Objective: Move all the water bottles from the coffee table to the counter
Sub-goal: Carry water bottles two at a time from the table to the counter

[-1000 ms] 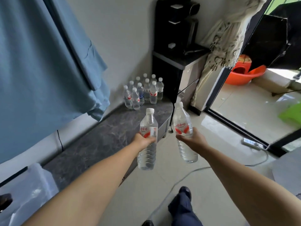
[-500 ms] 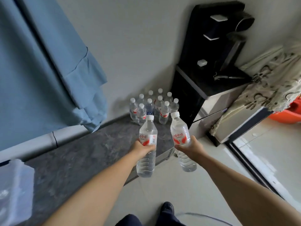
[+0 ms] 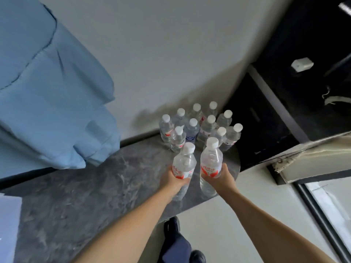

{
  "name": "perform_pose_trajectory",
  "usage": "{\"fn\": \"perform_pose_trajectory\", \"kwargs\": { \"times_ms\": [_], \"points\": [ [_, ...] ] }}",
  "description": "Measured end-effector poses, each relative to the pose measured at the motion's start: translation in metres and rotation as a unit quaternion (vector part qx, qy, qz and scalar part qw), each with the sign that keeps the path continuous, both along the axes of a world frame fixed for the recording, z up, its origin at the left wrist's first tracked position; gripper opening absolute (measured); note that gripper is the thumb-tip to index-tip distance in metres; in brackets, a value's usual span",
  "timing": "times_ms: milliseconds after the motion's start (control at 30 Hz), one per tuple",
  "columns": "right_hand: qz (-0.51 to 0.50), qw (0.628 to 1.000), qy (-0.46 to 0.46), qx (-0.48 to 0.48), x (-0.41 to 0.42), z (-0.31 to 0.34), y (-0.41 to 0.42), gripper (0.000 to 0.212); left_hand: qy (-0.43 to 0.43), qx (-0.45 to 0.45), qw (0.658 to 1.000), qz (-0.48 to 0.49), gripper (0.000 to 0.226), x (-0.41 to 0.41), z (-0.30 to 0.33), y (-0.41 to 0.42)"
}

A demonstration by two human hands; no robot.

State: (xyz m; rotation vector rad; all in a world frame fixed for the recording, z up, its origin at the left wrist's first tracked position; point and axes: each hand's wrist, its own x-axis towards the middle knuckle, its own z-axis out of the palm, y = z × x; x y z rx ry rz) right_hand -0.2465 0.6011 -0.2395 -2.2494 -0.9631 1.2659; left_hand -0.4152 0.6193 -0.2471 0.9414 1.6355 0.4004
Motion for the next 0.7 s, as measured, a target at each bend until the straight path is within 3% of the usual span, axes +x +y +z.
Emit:
{"fn": "perform_pose_trajectory", "kwargs": {
  "times_ms": [200,500,700],
  "points": [
    [-0.042,0.998,0.041,0.038,0.001,-0.069,0.054,0.068,0.012,0.047,0.999,0.013,0.056,0.026,-0.067,0.056],
    [-0.109,0.990,0.044,0.083,-0.014,-0.131,0.095,0.071,0.011,0.209,0.971,0.116,0.056,0.045,-0.143,0.067],
    [-0.105,0.992,0.030,0.059,-0.010,-0.138,0.094,0.067,-0.032,0.211,0.970,0.116,0.063,0.052,-0.164,0.066]
  ]
}}
